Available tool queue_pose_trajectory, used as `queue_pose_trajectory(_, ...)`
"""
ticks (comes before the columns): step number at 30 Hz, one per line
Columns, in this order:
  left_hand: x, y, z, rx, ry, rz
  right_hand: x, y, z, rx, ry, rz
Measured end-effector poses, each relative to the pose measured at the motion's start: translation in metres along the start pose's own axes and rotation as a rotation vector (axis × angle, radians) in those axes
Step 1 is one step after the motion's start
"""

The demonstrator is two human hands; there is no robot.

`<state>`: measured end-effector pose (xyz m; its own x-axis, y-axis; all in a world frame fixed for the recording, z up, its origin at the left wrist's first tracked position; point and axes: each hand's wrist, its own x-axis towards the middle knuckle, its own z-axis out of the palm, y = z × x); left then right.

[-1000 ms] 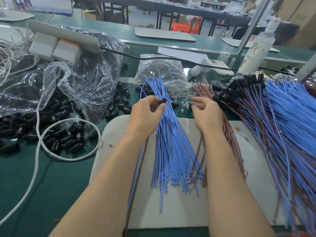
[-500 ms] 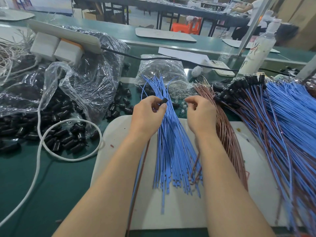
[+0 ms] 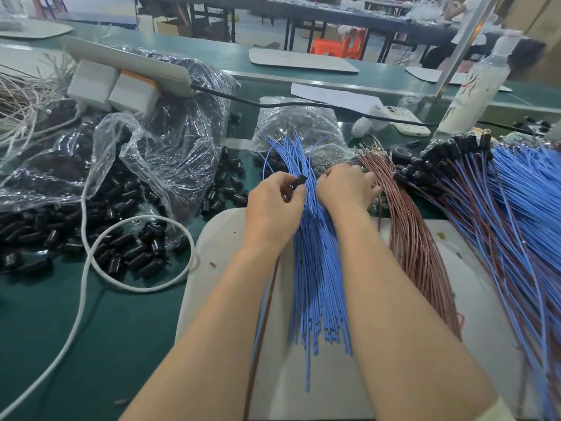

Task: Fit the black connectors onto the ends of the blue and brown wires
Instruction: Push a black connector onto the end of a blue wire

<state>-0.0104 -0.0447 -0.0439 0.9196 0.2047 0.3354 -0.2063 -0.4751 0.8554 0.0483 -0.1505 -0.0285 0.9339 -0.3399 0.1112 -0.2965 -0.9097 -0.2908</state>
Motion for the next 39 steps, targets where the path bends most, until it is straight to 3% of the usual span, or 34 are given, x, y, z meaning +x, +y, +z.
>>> queue_pose_trajectory(8, -0.001, 0.002, 0.0, 0.005, -0.009, -0.014, 0.003, 0.008, -0.001, 0.078, 0.013, 0.02)
queue_pose_trajectory(16, -0.002, 0.003, 0.0, 0.008, -0.016, -0.012, 0.016, 0.022, -0.013, 0.118, -0.114, 0.022)
queue_pose_trajectory(24, -0.002, 0.004, -0.003, 0.035, -0.03, 0.009, 0.011, 0.022, -0.004, 0.135, -0.048, -0.017)
queue_pose_trajectory(30, -0.005, 0.009, -0.004, -0.105, -0.029, 0.03, 0.011, 0.021, -0.007, 0.115, -0.07, -0.015)
queue_pose_trajectory(32, -0.005, 0.01, -0.005, -0.144, -0.034, 0.032, 0.004, 0.023, -0.009, 0.245, 0.014, -0.063)
queue_pose_trajectory(35, -0.005, 0.01, -0.004, -0.175, -0.033, 0.045, -0.009, 0.027, -0.024, 0.631, 0.082, -0.2)
queue_pose_trajectory(39, -0.005, 0.011, -0.003, -0.221, -0.04, 0.059, -0.032, 0.028, -0.046, 0.991, -0.056, -0.372)
